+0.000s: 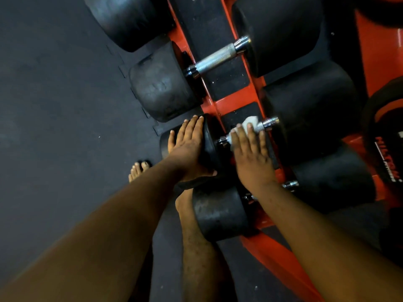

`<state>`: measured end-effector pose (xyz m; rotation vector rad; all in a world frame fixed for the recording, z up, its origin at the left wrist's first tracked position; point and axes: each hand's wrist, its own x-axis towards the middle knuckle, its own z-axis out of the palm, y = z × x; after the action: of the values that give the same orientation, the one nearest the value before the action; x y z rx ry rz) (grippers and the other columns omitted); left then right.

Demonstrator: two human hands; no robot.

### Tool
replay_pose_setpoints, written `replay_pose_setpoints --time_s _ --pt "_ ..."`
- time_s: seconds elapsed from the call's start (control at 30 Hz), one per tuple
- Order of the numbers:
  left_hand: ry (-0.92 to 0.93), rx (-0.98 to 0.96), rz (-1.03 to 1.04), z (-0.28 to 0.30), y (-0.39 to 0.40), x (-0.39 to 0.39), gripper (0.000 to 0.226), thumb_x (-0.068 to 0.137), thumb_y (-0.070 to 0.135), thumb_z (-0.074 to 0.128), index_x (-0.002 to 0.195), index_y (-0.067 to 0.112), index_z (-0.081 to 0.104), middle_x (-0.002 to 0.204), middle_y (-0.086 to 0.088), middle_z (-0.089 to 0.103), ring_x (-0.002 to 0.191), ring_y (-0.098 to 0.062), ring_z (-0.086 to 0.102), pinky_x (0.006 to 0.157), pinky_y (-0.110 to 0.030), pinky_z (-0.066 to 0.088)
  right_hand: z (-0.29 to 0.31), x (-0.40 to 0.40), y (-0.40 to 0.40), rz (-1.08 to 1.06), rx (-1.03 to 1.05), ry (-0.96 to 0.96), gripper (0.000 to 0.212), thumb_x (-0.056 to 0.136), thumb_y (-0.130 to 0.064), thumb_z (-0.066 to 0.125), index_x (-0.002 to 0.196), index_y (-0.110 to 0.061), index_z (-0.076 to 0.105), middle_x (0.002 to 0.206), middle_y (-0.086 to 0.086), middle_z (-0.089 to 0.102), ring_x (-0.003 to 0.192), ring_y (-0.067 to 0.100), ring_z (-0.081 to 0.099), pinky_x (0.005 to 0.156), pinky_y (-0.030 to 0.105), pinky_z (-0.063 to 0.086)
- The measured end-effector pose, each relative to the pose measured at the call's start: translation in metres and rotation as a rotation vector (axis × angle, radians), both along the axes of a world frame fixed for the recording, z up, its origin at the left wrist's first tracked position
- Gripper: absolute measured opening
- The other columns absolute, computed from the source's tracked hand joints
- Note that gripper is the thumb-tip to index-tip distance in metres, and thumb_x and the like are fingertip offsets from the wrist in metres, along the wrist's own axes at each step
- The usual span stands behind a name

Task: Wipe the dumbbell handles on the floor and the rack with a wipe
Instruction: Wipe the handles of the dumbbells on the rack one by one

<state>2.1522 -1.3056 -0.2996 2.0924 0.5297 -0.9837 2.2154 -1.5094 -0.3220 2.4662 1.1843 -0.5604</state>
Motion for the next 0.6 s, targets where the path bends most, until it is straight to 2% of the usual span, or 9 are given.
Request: replay_pose_setpoints --time_s 0.07,0.13,0.23,0.33,0.4,0.43,0.47,0.53,0.6 --pt "0.000 -0.006 -0.006 -0.002 0.000 -0.001 0.152 0.059 0.052 0.094 0.161 0.023 -0.016 0.169 0.006 -0.017 0.155 -0.016 -0.019 0.126 -0.052 -0.008 -0.002 0.001 0.009 0.063 -0.055 0.080 0.062 0.093 -0.013 0.032 0.155 -0.007 0.031 0.159 0.016 0.034 0.151 0.038 0.021 0.124 0.058 0.007" --pt "0.002 0.000 -0.009 -0.002 0.000 -0.001 0.152 0.060 0.052 0.093 0.161 0.023 -0.016 0.169 0.006 -0.017 0.155 -0.017 -0.020 0.125 -0.052 -0.008 -0.005 0.019 0.032 0.105 -0.103 0.152 0.058 0.088 -0.015 0.031 0.144 -0.009 0.045 0.135 0.013 0.054 0.135 0.035 0.043 0.123 0.058 0.009" --pt "0.007 -0.003 -0.012 -0.003 0.001 0.000 0.153 0.059 0.052 0.094 0.160 0.023 -0.018 0.169 0.006 -0.018 0.155 -0.018 -0.020 0.125 -0.053 -0.008 -0.012 0.037 0.054 0.136 -0.142 0.208 0.060 0.083 -0.020 0.023 0.134 -0.014 0.052 0.119 0.007 0.059 0.120 0.030 0.051 0.124 0.054 0.010" --pt "0.001 -0.012 -0.010 -0.002 0.002 0.000 0.153 0.060 0.052 0.093 0.160 0.022 -0.019 0.169 0.005 -0.019 0.154 -0.018 -0.021 0.125 -0.053 -0.008 -0.004 0.019 0.026 0.208 -0.138 0.083 0.063 0.090 -0.015 0.025 0.151 -0.010 0.039 0.144 0.014 0.049 0.140 0.037 0.039 0.122 0.059 0.017" --pt "-0.007 -0.006 -0.015 -0.004 0.001 -0.002 0.153 0.060 0.053 0.092 0.160 0.022 -0.019 0.169 0.005 -0.020 0.154 -0.018 -0.021 0.125 -0.053 -0.008 0.005 0.001 -0.004 0.244 -0.173 0.054 0.064 0.097 -0.016 0.025 0.159 -0.007 0.019 0.165 0.015 0.021 0.153 0.037 0.017 0.119 0.066 0.015" --pt "-0.006 -0.005 -0.020 -0.004 0.000 -0.003 0.153 0.060 0.054 0.092 0.160 0.021 -0.019 0.169 0.005 -0.020 0.154 -0.018 -0.021 0.125 -0.053 -0.009 0.006 0.000 -0.011 0.253 -0.199 0.043 0.064 0.098 -0.016 0.025 0.160 -0.006 0.014 0.167 0.015 0.015 0.154 0.037 0.012 0.118 0.068 0.012" --pt "-0.003 -0.004 -0.023 -0.004 -0.001 -0.002 0.153 0.060 0.054 0.092 0.160 0.021 -0.019 0.169 0.004 -0.021 0.154 -0.018 -0.021 0.125 -0.053 -0.009 0.004 0.003 -0.005 0.237 -0.209 0.042 0.063 0.097 -0.015 0.027 0.159 -0.005 0.018 0.165 0.017 0.021 0.152 0.038 0.017 0.118 0.069 0.011" --pt "-0.006 -0.002 -0.025 -0.005 0.000 -0.002 0.153 0.060 0.054 0.092 0.159 0.022 -0.020 0.169 0.005 -0.020 0.154 -0.018 -0.021 0.125 -0.053 -0.009 -0.004 0.016 0.026 0.162 -0.169 0.069 0.056 0.091 -0.015 0.031 0.145 -0.008 0.044 0.139 0.017 0.053 0.135 0.038 0.044 0.120 0.064 0.015" --pt "-0.017 -0.004 -0.020 -0.003 0.001 -0.002 0.153 0.060 0.054 0.093 0.160 0.022 -0.019 0.169 0.005 -0.019 0.155 -0.018 -0.020 0.125 -0.053 -0.007 -0.016 0.030 0.054 0.154 -0.115 0.162 0.046 0.088 -0.019 0.031 0.126 -0.015 0.057 0.115 0.010 0.063 0.115 0.033 0.055 0.121 0.055 0.022"
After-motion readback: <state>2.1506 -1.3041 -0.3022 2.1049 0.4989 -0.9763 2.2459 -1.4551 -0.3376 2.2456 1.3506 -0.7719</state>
